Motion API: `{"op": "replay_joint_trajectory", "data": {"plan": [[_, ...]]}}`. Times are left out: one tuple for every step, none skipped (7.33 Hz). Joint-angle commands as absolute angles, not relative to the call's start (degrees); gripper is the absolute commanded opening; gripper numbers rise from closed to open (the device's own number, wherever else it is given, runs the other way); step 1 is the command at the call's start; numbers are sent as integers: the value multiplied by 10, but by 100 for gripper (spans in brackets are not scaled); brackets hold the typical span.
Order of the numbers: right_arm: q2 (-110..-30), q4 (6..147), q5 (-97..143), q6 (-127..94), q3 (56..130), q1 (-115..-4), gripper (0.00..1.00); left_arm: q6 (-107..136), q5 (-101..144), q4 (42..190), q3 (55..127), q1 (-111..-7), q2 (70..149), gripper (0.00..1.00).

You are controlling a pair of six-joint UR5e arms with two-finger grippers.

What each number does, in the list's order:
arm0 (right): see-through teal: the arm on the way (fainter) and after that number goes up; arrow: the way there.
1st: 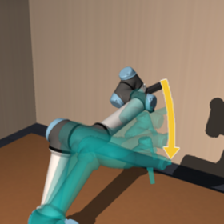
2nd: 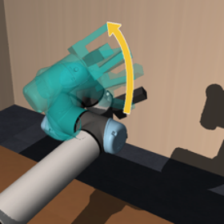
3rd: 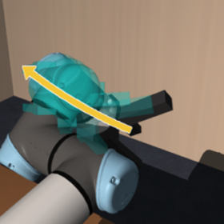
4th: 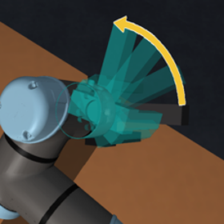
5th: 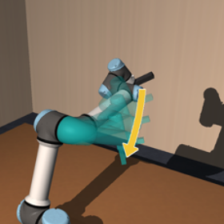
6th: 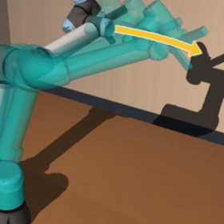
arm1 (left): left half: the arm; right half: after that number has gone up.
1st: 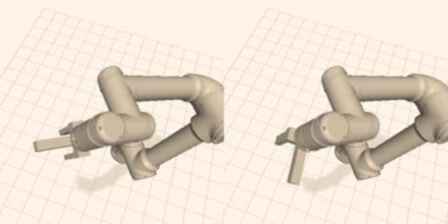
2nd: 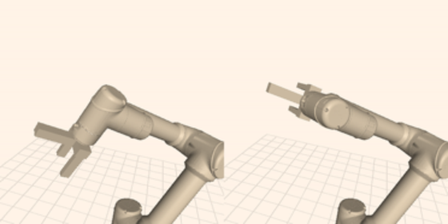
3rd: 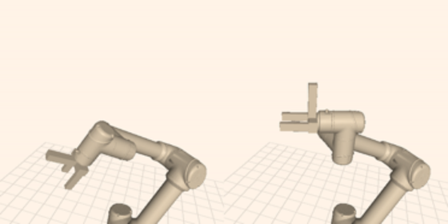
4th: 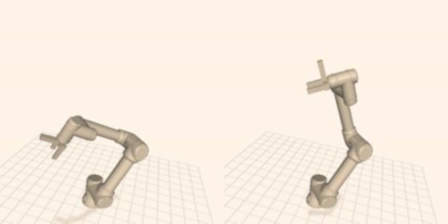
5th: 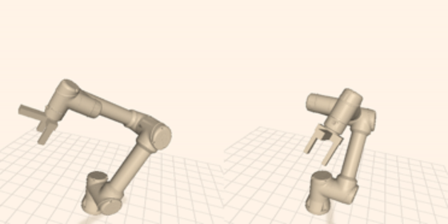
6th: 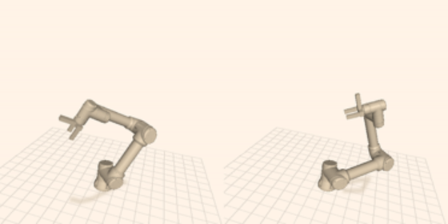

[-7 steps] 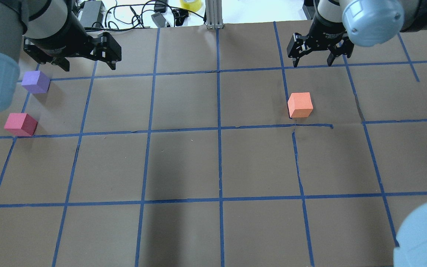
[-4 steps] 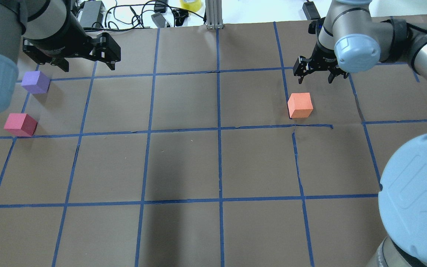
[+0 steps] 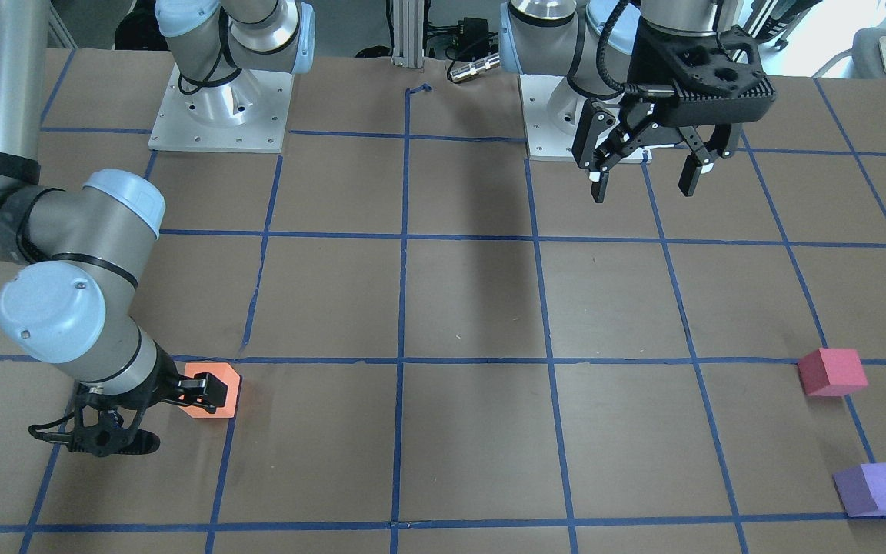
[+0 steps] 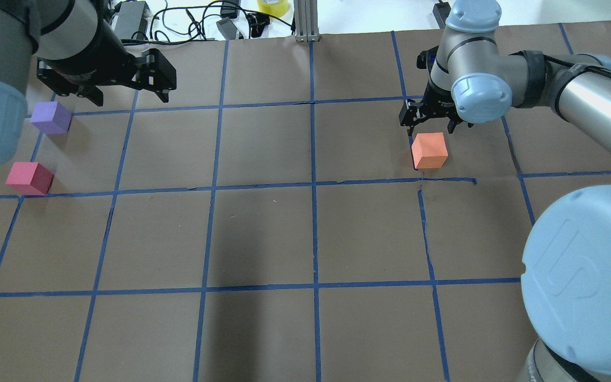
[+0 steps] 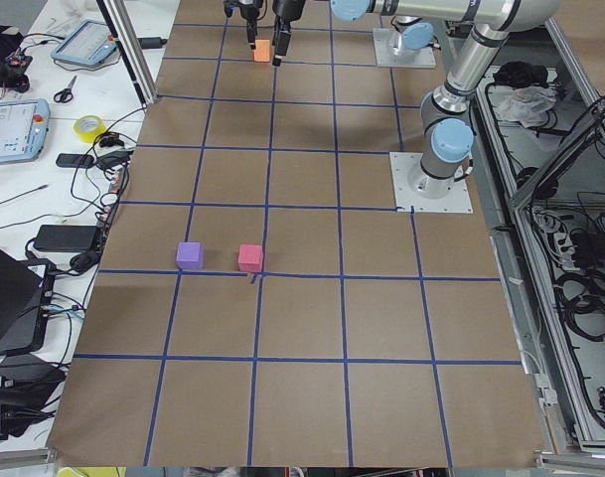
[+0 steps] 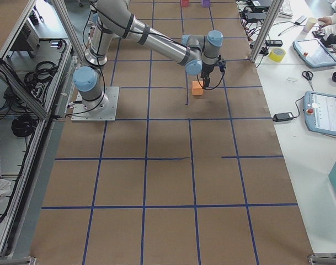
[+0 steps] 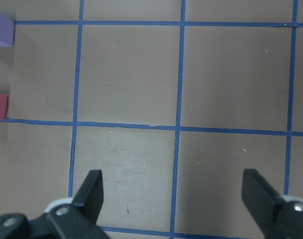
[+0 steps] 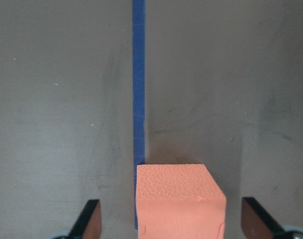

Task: Arrange blocks in a line
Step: 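Lower the right gripper onto the orange cube and close on it, then carry the orange cube with the right gripper toward the table center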

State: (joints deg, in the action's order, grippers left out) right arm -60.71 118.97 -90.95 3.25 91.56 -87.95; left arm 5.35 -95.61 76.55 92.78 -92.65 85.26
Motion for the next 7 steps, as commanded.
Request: {"op": "replay_joint_trajectory", "data": {"plan": [[-597,1188,-918,47,928,-884,99,54,-956,766,928,-927,852,100],[-596,1197,-918,60,938,-882,99,54,-955,766,928,-927,853,100],[-595,1198,-919,64,940,-879,99,53,-956,766,928,-927,852,100],[-598,1196,-920,71,940,-878,92,53,-956,766,928,-927,853,100],[-601,1193,-921,75,940,-875,72,53,-956,766,928,-927,852,100],[-601,1191,-919,77,940,-873,40,52,-956,766,928,-927,852,100],[-603,1190,-919,76,947,-872,20,53,-956,766,928,-927,852,100]]}}
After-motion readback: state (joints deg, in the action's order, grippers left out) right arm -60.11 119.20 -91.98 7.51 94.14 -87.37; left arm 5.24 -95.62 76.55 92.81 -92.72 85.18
